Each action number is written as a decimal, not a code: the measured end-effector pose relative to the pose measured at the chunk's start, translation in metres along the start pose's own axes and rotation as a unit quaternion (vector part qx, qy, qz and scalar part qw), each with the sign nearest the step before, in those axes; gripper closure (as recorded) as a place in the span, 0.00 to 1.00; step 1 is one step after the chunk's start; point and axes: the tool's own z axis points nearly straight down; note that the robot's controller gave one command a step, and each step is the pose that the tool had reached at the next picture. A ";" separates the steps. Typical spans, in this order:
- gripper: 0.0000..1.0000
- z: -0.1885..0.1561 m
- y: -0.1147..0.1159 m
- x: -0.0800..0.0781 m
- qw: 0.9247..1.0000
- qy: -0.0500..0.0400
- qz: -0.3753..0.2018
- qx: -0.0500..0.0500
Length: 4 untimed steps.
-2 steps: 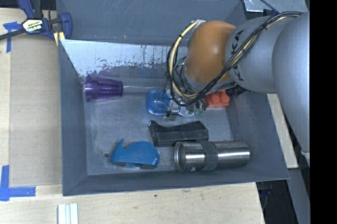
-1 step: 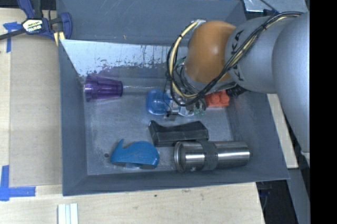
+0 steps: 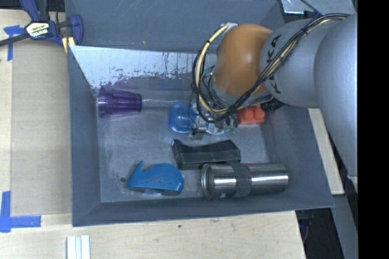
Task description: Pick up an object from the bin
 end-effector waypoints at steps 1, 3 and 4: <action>1.00 -0.031 -0.007 0.032 0.999 -0.007 -0.053 -0.001; 1.00 -0.097 -0.007 0.035 0.999 -0.003 -0.033 -0.001; 1.00 -0.031 -0.005 0.007 0.999 -0.006 -0.036 -0.001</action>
Offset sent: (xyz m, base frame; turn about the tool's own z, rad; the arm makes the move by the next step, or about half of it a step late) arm -0.0067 0.0047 0.0079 -0.0822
